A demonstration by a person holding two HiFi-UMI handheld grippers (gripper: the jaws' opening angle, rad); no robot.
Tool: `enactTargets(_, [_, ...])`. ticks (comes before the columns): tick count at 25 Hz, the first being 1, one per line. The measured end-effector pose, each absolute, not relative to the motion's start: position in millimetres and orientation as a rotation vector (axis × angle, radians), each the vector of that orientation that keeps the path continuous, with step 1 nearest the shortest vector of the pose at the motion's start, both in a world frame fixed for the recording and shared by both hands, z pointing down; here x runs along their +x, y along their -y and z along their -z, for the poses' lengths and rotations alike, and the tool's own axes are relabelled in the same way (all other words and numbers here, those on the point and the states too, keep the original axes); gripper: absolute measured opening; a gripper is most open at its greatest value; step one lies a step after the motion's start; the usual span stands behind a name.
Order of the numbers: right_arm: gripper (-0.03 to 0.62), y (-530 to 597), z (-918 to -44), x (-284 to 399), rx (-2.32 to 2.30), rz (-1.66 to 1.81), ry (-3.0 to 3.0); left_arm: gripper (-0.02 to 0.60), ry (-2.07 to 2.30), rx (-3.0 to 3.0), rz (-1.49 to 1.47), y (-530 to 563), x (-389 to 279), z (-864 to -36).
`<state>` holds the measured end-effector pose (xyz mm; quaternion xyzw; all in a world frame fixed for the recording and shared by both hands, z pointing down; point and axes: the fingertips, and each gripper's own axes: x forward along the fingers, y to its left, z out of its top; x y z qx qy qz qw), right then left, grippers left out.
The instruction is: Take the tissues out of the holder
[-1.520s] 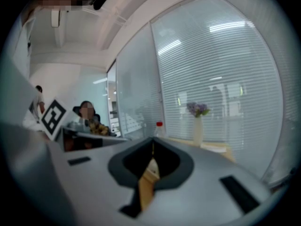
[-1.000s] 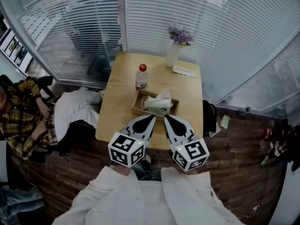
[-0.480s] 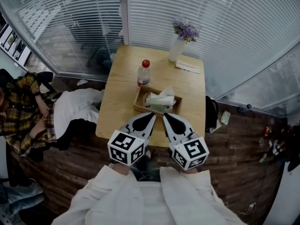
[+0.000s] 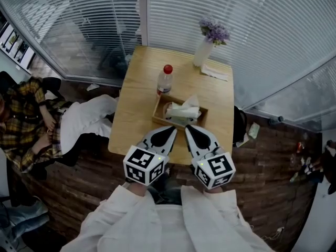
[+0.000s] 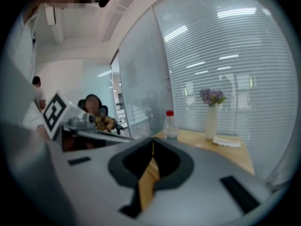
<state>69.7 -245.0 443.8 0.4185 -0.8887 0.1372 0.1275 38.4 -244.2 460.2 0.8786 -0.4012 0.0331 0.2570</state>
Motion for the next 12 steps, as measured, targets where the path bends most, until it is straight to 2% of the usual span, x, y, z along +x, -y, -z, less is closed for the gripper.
enactTargets(12, [0.012, 261.1, -476.0, 60.7, 1.042, -0.351, 2.486, 0.008, 1.06, 2.338, -0.096, 256.7, 38.1, -481.6])
